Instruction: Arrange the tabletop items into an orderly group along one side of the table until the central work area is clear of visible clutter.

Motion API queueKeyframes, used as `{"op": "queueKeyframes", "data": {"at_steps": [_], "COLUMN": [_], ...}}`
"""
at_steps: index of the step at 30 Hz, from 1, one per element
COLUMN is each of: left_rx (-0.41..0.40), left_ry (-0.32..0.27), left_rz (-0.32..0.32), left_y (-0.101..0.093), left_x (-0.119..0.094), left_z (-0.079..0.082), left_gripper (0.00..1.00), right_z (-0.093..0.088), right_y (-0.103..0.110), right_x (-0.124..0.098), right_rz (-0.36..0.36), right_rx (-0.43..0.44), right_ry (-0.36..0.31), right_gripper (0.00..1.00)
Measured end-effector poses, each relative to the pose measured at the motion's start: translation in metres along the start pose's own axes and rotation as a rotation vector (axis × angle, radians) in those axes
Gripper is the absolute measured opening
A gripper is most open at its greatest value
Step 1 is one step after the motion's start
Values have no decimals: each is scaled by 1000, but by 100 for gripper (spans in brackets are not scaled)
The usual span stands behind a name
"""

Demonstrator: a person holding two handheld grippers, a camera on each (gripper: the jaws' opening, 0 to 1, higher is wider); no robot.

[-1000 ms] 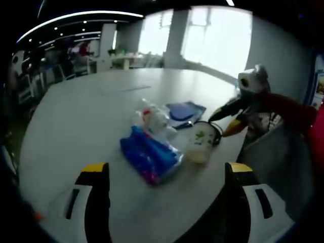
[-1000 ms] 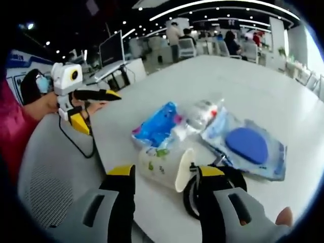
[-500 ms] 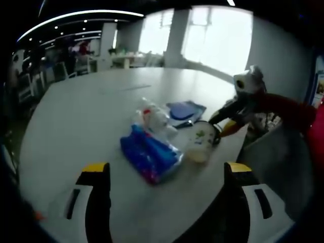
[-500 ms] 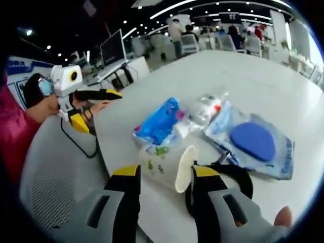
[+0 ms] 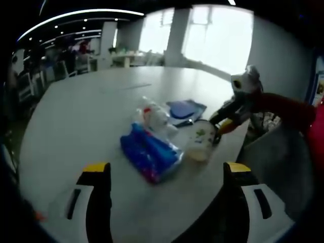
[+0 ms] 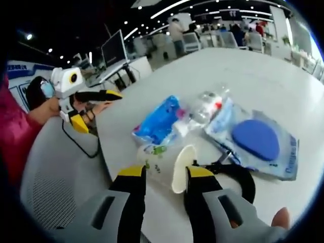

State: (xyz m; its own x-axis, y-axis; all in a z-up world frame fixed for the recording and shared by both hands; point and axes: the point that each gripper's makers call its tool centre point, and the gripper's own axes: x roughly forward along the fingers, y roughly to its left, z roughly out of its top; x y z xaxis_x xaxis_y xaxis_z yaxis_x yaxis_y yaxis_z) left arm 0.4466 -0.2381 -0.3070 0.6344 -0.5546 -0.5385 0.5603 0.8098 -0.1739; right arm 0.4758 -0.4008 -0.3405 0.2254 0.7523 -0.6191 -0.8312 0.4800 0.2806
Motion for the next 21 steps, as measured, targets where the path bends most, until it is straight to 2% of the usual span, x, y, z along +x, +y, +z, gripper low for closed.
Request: {"op": "queueKeyframes", "data": {"at_steps": [7,21], "left_rx": [-1,1], "left_ry": [1,8], "left_rz": [3,5], "left_y": [0,0], "left_x": [0,0], "left_z": [0,-1], "left_gripper": [89,89], "right_z": [-4,-2], "right_y": [2,2], "right_x": [2,3], "right_rz": [17,38], "right_rx": [-16,-27], "right_ry": [16,6], "right_gripper": [23,15]}}
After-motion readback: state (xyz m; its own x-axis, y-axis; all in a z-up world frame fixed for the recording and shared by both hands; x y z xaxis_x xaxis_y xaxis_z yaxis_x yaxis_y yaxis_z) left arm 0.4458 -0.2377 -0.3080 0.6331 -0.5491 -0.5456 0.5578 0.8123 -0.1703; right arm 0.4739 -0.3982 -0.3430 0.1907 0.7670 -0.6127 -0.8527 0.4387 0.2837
